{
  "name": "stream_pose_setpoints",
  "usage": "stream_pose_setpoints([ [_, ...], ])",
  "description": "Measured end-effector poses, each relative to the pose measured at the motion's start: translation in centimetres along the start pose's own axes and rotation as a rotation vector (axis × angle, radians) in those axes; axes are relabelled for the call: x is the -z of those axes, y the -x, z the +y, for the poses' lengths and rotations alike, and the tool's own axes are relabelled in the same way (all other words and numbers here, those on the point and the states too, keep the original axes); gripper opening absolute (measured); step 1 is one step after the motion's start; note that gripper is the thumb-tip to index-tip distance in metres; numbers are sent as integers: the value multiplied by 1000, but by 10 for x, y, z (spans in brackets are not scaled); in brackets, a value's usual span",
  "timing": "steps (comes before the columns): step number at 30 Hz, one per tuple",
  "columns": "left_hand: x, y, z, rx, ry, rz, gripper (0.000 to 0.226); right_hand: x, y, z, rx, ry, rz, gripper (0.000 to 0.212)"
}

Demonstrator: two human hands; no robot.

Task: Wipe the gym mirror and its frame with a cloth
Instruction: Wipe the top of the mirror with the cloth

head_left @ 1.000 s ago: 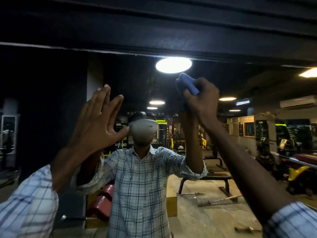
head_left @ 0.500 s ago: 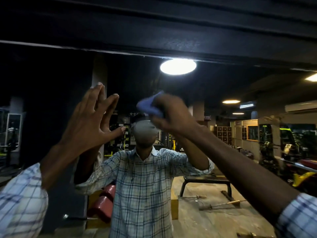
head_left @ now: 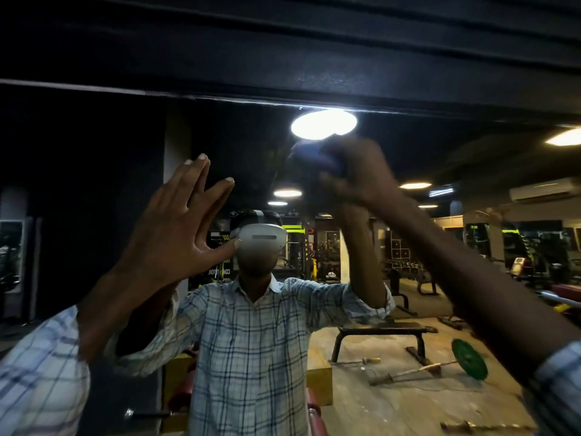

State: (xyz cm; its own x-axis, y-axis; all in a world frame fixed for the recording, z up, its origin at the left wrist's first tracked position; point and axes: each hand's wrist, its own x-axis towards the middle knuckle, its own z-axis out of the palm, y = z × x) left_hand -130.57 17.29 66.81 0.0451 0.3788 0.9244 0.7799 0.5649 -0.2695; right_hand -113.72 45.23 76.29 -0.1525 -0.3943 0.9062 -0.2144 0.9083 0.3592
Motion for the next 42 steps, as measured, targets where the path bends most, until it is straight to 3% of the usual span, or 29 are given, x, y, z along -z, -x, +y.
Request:
stream_pose_setpoints([
  [2,1,1,-4,-13,8,3,104,12,-14,20,-261,35,327,33],
  [4,2,2,-9,-20,19,8,103,-2,-16,17,-339,67,397,35],
  [7,3,2,-16,-29,19,16,103,-34,-13,-21,-7,4,-49,28],
  [8,4,2,-18,-29,19,19,103,-36,-14,-25,56,17,-160,26],
  [9,4,2,-19,-27,16,19,103,-33,-19,-26,75,28,-164,26],
  [13,8,7,-29,-11,15,22,104,-25,-38,-10,-266,94,355,25],
  [14,10,9,-32,-10,15,24,103,-30,-37,-14,-311,85,404,23],
  [15,11,11,-35,-8,17,25,103,-38,-35,-27,-270,51,354,21],
  [19,16,17,-48,10,32,34,102,-66,-6,-84,134,2,-271,23],
  [21,19,21,-54,26,23,18,103,-54,-7,-76,133,37,-226,25],
  [24,23,28,-67,40,0,3,105,-32,-5,-49,-174,36,165,21],
  [25,24,31,-70,41,-3,3,105,-33,3,-50,-224,42,213,19],
  [26,24,32,-73,40,-3,4,105,-40,15,-60,-206,40,160,18],
  [29,25,33,-76,33,-1,24,105,-63,55,-103,59,-22,-329,27],
  [30,25,33,-76,30,1,26,104,-61,60,-105,99,-6,-406,30],
  [32,25,34,-77,27,5,27,103,-49,57,-87,-1,21,-237,26],
  [35,27,38,-84,29,3,17,103,-39,52,-68,-385,27,225,21],
  [36,27,39,-86,31,1,12,104,-48,54,-75,-411,22,257,19],
  [37,28,40,-89,36,-2,5,104,-61,57,-90,-346,-6,188,19],
  [40,32,42,-94,49,-4,4,105,-89,57,-134,50,-77,-324,28],
  [41,33,43,-96,48,-7,2,105,-88,47,-132,112,-58,-378,28],
  [42,33,44,-99,48,-9,0,105,-84,33,-125,119,-19,-319,24],
])
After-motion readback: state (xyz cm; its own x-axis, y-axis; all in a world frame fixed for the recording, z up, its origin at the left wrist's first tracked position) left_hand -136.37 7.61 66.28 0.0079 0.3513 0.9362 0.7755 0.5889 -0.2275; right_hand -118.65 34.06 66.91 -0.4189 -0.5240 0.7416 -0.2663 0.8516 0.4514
